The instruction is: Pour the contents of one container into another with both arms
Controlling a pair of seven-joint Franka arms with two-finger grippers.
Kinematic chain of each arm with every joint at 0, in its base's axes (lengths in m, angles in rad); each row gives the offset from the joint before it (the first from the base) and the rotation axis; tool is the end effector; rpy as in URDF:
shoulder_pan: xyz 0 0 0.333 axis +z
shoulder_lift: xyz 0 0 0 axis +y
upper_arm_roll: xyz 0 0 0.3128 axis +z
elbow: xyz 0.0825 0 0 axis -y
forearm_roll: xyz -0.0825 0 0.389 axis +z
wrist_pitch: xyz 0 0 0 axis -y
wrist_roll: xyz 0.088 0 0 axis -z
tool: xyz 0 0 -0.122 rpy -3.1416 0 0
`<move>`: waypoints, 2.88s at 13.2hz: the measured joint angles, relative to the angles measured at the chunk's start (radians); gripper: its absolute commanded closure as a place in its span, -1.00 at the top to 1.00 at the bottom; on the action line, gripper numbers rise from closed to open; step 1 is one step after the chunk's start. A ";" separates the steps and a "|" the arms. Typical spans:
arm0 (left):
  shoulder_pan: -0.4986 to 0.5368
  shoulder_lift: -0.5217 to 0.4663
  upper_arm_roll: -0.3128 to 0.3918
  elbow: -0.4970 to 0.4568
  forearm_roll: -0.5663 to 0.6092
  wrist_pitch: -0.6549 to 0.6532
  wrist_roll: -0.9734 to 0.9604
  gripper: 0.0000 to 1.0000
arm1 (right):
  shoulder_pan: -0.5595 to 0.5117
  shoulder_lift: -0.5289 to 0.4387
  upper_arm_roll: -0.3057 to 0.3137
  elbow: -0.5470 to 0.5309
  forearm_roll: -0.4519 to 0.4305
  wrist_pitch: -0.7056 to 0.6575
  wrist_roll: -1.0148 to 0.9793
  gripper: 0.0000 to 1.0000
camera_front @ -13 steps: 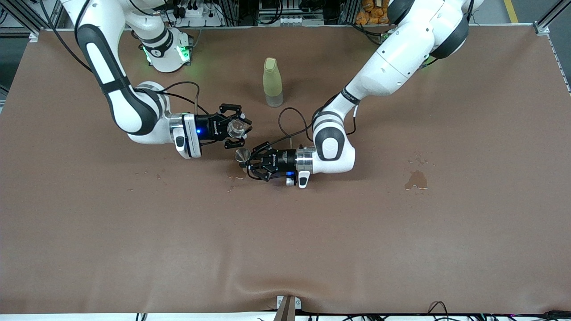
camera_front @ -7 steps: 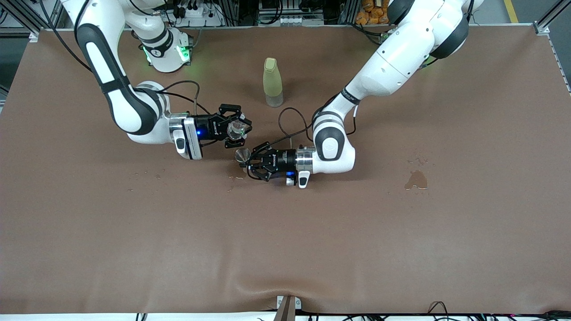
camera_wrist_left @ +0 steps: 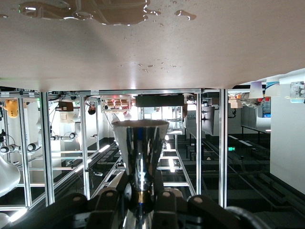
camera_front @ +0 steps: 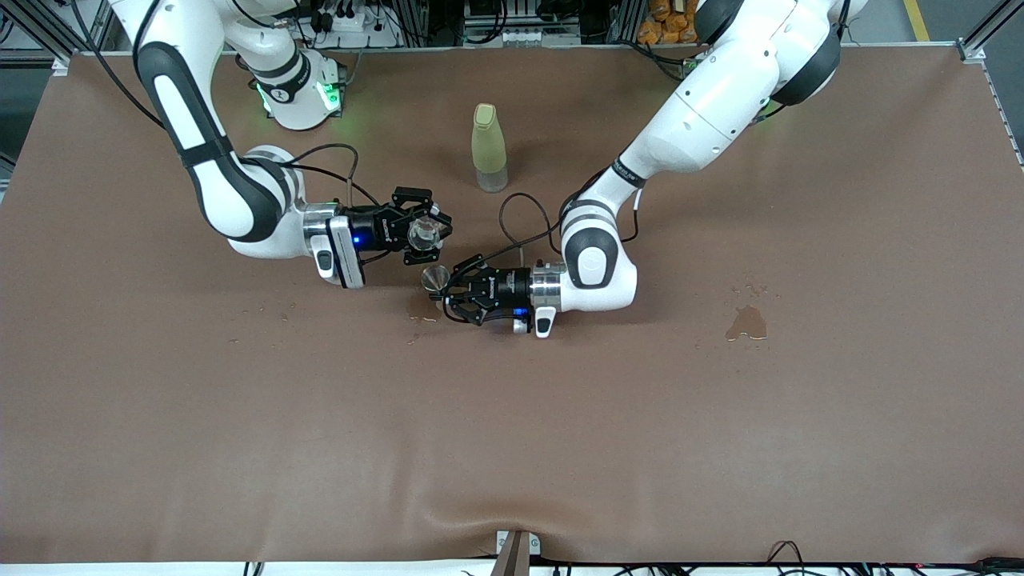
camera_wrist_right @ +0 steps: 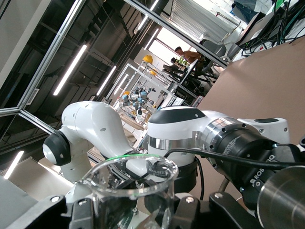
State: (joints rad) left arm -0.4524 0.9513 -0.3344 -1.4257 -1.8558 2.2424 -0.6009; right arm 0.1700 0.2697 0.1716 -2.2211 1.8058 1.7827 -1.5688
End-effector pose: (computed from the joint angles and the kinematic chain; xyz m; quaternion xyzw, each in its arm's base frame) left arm 0.5397 -0.5213 0.1646 0.5255 0.5086 -0.4789 0.4856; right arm 0.4870 0.2760 0.2849 -0.6662 -0.2206 -0.2092 0.6810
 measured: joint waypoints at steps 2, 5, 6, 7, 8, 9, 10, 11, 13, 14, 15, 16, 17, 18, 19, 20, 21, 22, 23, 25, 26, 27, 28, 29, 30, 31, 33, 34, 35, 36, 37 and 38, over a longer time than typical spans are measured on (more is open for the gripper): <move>0.000 0.000 0.000 0.000 0.000 0.000 0.000 -1.00 | 0.000 -0.003 0.005 0.004 0.000 0.007 0.017 -1.00; 0.000 0.000 0.000 0.000 0.000 0.000 0.000 -1.00 | 0.000 -0.004 0.006 0.006 0.001 0.010 0.051 -1.00; 0.000 0.000 0.000 0.000 0.000 0.000 0.000 -1.00 | 0.000 -0.004 0.007 0.006 0.001 0.010 0.058 -1.00; 0.000 0.000 0.000 0.000 0.000 0.000 0.000 -1.00 | 0.000 -0.004 0.009 0.006 0.001 0.012 0.066 -1.00; 0.000 0.000 0.000 0.000 0.000 0.000 0.000 -1.00 | 0.000 -0.004 0.011 0.006 0.001 0.013 0.072 -1.00; 0.000 0.000 0.000 0.000 0.000 0.000 0.000 -1.00 | 0.000 -0.004 0.012 0.006 0.001 0.014 0.080 -1.00; 0.000 0.000 0.000 0.000 0.000 0.000 0.000 -1.00 | 0.000 -0.004 0.013 0.006 0.001 0.014 0.094 -1.00; 0.000 0.000 0.000 0.000 0.000 0.000 0.000 -1.00 | 0.000 -0.004 0.014 0.006 0.001 0.014 0.108 -1.00; 0.000 0.000 0.000 0.000 0.000 0.000 0.000 -1.00 | 0.000 -0.004 0.014 0.006 0.001 0.015 0.134 -1.00; 0.000 0.000 0.000 0.000 0.000 0.000 0.000 -1.00 | 0.000 -0.004 0.014 0.006 0.001 0.015 0.150 -1.00; 0.000 0.000 0.000 0.000 0.000 0.000 0.000 -1.00 | 0.000 -0.004 0.014 0.006 0.001 0.016 0.163 -1.00; 0.000 0.000 0.001 0.000 0.000 0.000 0.000 -1.00 | 0.000 -0.004 0.014 0.006 0.001 0.016 0.179 -1.00; 0.000 0.000 0.001 0.000 0.000 0.000 0.000 -1.00 | 0.000 -0.004 0.014 0.006 0.001 0.016 0.199 -1.00; 0.000 0.000 0.001 0.001 0.000 0.000 0.000 -1.00 | 0.000 -0.004 0.014 0.006 0.001 0.016 0.219 -1.00; 0.000 0.001 0.001 0.001 0.000 0.000 0.000 -1.00 | 0.000 -0.004 0.015 0.006 0.001 0.016 0.240 -1.00; 0.000 0.001 0.001 0.001 0.000 0.000 0.000 -1.00 | 0.000 -0.004 0.015 0.006 0.001 0.016 0.266 -1.00; 0.001 0.001 0.001 0.001 0.000 0.000 0.000 -1.00 | 0.000 -0.004 0.015 0.006 0.001 0.016 0.289 -1.00; 0.001 0.001 0.001 0.001 0.000 0.000 0.000 -1.00 | 0.000 -0.004 0.015 0.006 0.002 0.016 0.306 -1.00; 0.001 0.001 0.001 0.001 0.000 0.000 0.000 -1.00 | 0.000 -0.004 0.015 0.006 0.007 0.016 0.320 -1.00; 0.001 0.001 0.001 0.001 0.000 0.000 0.000 -1.00 | 0.000 -0.004 0.016 0.006 0.024 0.016 0.337 -1.00; 0.001 0.001 0.001 0.001 0.000 0.000 0.000 -1.00 | 0.000 -0.004 0.016 0.006 0.031 0.016 0.341 -1.00; 0.001 0.001 0.002 0.001 0.000 0.000 0.000 -1.00 | 0.000 -0.004 0.016 0.006 0.037 0.016 0.343 -1.00; 0.002 0.001 0.002 0.001 0.000 0.000 0.000 -1.00 | 0.000 -0.004 0.016 0.006 0.039 0.016 0.349 -1.00; 0.003 0.001 0.002 0.001 0.000 0.000 0.000 -1.00 | 0.000 -0.004 0.016 0.006 0.041 0.016 0.365 -1.00; 0.003 0.001 0.002 0.001 0.000 0.000 0.000 -1.00 | 0.000 -0.004 0.016 0.006 0.041 0.016 0.382 -1.00; 0.003 0.001 0.002 0.001 0.000 0.000 0.000 -1.00 | 0.000 -0.004 0.016 0.006 0.042 0.016 0.402 -1.00; 0.004 0.002 0.002 0.001 0.000 0.000 0.000 -1.00 | 0.000 -0.004 0.016 0.006 0.042 0.016 0.451 -1.00; 0.004 0.002 0.002 0.001 -0.002 0.000 0.000 -1.00 | 0.000 -0.004 0.016 0.006 0.043 0.016 0.473 -1.00; 0.004 0.002 0.002 0.001 -0.004 0.000 0.000 -1.00 | 0.000 -0.004 0.016 0.006 0.043 0.016 0.497 -1.00; 0.004 0.002 0.002 0.001 -0.006 0.000 0.000 -1.00 | 0.000 -0.004 0.016 0.006 0.044 0.016 0.519 -1.00; 0.004 0.002 0.002 0.001 -0.006 0.000 0.000 -1.00 | 0.000 -0.004 0.016 0.006 0.045 0.016 0.531 -1.00; 0.004 0.002 0.002 0.001 -0.007 0.000 0.000 -1.00 | 0.000 -0.004 0.016 0.006 0.046 0.016 0.546 -1.00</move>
State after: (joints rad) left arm -0.4485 0.9530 -0.3324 -1.4251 -1.8625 2.2425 -0.6009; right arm 0.1705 0.2656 0.1871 -2.2155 1.8521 1.7984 -1.0226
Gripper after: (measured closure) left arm 0.780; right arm 0.833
